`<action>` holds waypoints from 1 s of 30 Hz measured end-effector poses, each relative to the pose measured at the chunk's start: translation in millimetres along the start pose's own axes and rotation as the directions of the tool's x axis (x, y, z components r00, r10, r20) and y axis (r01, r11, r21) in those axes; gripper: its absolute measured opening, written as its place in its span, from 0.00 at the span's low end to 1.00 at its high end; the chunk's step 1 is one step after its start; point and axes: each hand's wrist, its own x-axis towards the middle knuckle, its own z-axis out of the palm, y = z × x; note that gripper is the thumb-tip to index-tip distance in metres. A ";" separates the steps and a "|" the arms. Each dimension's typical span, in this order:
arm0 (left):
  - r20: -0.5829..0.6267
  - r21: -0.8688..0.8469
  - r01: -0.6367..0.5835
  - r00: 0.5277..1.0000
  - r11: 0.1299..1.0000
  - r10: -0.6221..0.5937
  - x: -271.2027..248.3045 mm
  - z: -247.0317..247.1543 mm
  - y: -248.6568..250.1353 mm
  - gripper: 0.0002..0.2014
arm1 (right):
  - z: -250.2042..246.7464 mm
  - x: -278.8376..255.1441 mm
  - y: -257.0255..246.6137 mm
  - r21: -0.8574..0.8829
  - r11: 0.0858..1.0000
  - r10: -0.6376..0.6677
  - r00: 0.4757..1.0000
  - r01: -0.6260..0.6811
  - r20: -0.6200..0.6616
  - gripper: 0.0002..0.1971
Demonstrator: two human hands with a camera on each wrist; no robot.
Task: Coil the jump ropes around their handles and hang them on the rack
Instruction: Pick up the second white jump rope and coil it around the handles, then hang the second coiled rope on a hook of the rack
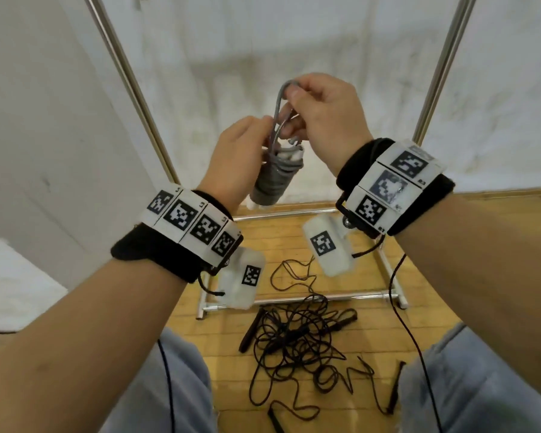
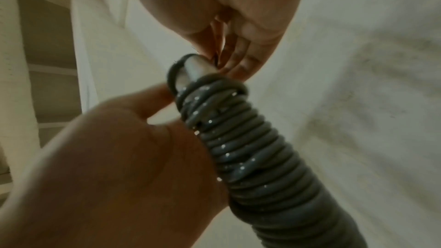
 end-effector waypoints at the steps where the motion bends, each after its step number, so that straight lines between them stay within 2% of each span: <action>1: 0.008 0.021 -0.014 1.000 1.000 0.014 3.4 -4.6 9.7 0.10 | 0.2 4.0 -9.9 -0.001 1.000 -0.020 1.000 0.020 0.002 0.10; 6: 0.036 0.135 -0.166 0.986 0.977 0.162 14.0 -24.7 61.0 0.09 | 1.5 21.4 -58.5 0.010 0.994 -0.107 0.994 0.107 -0.025 0.10; 9: -0.040 0.115 -0.232 0.970 0.966 0.238 20.9 -28.6 89.1 0.08 | 3.1 33.4 -85.3 0.040 0.991 -0.124 0.992 0.125 -0.022 0.09; 14: -0.206 0.119 -0.332 0.914 0.936 0.350 42.0 -35.4 134.5 0.07 | 7.1 56.3 -127.7 0.032 0.989 -0.147 0.989 0.147 -0.010 0.08; 21: -0.283 0.183 -0.398 0.854 0.899 0.436 84.1 -57.1 192.0 0.05 | 7.8 107.2 -178.5 0.105 0.982 -0.150 0.987 0.154 -0.054 0.08; 26: -0.337 0.178 -0.437 0.815 0.882 0.472 119.5 -75.2 222.7 0.07 | 17.9 153.2 -205.4 0.051 0.979 -0.193 0.979 0.196 -0.071 0.03; 30: -0.399 0.162 -0.395 0.812 0.904 0.426 147.8 -85.5 233.7 0.09 | 29.4 187.7 -213.3 -0.015 0.980 -0.201 0.974 0.201 -0.100 0.11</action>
